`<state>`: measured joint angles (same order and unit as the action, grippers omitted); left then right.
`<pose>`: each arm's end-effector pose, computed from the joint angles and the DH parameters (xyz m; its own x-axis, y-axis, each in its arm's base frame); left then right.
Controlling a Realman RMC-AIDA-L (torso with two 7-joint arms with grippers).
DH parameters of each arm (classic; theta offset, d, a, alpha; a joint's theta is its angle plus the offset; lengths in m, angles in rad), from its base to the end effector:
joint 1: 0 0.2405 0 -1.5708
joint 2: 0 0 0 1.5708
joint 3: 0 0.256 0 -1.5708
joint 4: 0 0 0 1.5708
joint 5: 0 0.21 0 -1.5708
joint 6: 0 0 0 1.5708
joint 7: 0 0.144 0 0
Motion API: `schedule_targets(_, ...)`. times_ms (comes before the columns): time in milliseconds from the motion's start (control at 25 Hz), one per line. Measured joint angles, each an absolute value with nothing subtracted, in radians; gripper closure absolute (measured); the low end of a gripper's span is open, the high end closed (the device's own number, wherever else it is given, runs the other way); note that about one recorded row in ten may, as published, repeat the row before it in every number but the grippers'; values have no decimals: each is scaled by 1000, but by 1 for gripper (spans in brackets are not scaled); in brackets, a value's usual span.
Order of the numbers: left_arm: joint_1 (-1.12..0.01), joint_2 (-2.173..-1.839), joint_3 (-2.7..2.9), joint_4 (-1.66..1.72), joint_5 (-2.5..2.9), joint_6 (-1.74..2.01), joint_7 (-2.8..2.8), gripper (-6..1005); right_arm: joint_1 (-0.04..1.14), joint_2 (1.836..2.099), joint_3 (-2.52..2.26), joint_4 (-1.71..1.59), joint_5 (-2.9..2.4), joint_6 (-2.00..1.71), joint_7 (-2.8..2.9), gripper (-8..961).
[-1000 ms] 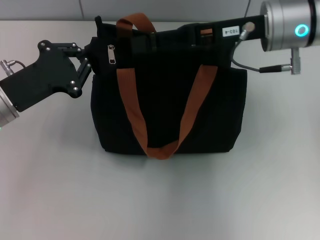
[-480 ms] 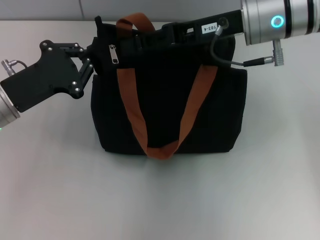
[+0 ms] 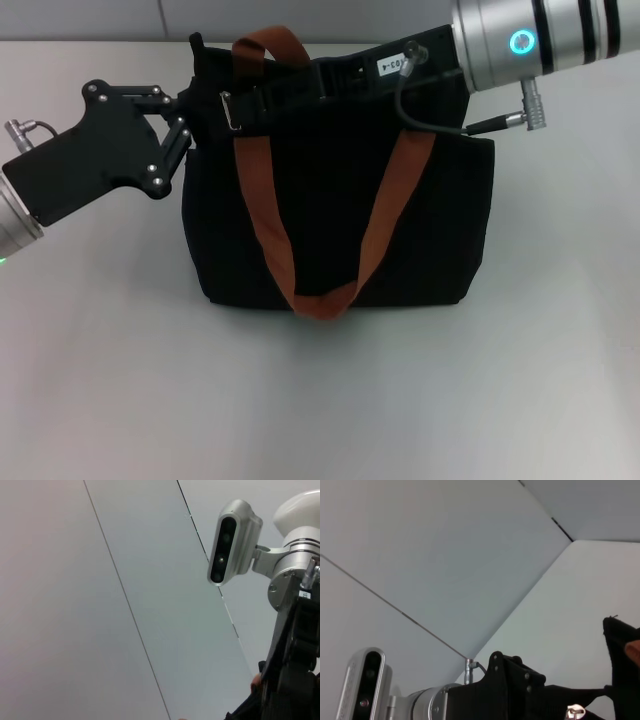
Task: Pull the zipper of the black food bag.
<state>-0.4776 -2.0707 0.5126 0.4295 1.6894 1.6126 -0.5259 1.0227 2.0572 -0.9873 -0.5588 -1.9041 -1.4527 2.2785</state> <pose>-0.2727 0.3197 0.0171 0.7757 -0.3247 0.5412 0.1462 -0.7418 -0.6545 0.0804 0.4037 -0.0411 0.6101 -0.7442 -0.2719 -0.6933 -0.6676 0.2715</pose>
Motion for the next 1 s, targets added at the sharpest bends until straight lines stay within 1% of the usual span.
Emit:
schedule_targets(640, -507, -2071, 515, 429, 1689, 1640, -534, 976, 1039, 2062, -1008, -561, -1907, -1406, 2286, 501)
schedule_targets(1000, -509, -2071, 516, 430, 1689, 1644, -535, 976, 1045, 2062, -1031, -565, -1908, -1390, 2282, 531)
